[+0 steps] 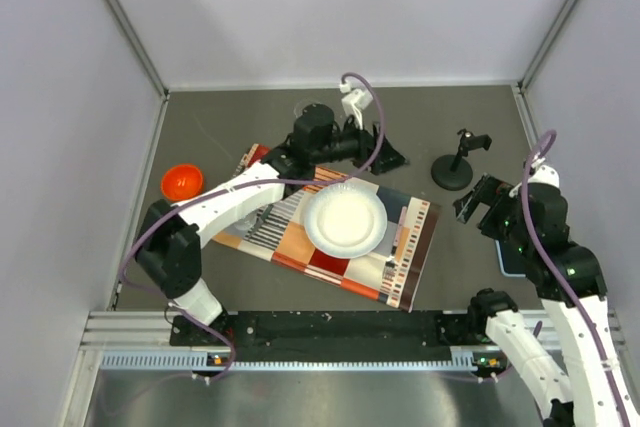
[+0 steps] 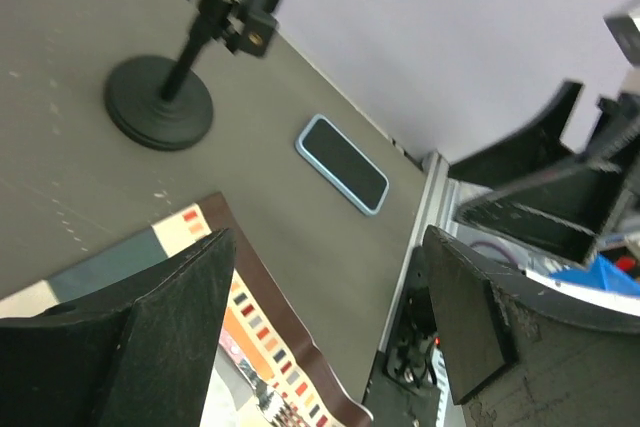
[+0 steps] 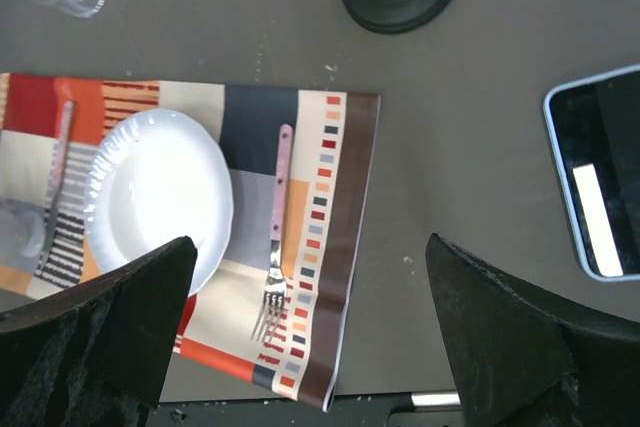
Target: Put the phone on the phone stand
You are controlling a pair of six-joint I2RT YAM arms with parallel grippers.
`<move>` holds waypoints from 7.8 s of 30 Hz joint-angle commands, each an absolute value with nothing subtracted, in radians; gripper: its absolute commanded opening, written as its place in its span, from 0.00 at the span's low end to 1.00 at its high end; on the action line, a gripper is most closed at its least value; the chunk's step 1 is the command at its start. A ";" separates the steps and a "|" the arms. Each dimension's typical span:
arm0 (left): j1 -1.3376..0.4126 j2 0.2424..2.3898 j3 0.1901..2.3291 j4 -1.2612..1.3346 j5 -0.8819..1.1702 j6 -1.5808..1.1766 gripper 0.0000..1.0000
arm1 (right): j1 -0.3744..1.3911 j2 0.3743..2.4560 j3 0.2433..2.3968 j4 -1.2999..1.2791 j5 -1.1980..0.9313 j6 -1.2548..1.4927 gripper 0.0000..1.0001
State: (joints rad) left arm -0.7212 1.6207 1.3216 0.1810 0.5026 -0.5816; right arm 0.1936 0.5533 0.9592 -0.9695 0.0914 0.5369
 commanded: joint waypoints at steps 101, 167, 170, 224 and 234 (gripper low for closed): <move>-0.946 1.066 1.005 -0.103 0.380 -0.451 0.82 | 0.515 1.353 0.785 0.238 0.782 1.730 0.16; -0.998 0.847 0.946 -0.149 0.402 -0.229 0.98 | -0.423 1.140 0.865 -0.704 0.265 0.434 0.99; -1.029 0.839 0.940 -0.138 0.399 -0.227 0.98 | -0.532 1.180 0.888 -0.642 0.148 0.437 0.98; -1.106 0.819 0.956 -0.175 0.362 -0.193 0.98 | -0.298 1.304 0.733 -0.758 0.130 0.756 0.99; -1.108 0.827 0.959 -0.184 0.347 -0.186 0.98 | -0.134 1.483 0.870 -0.824 0.230 0.913 0.99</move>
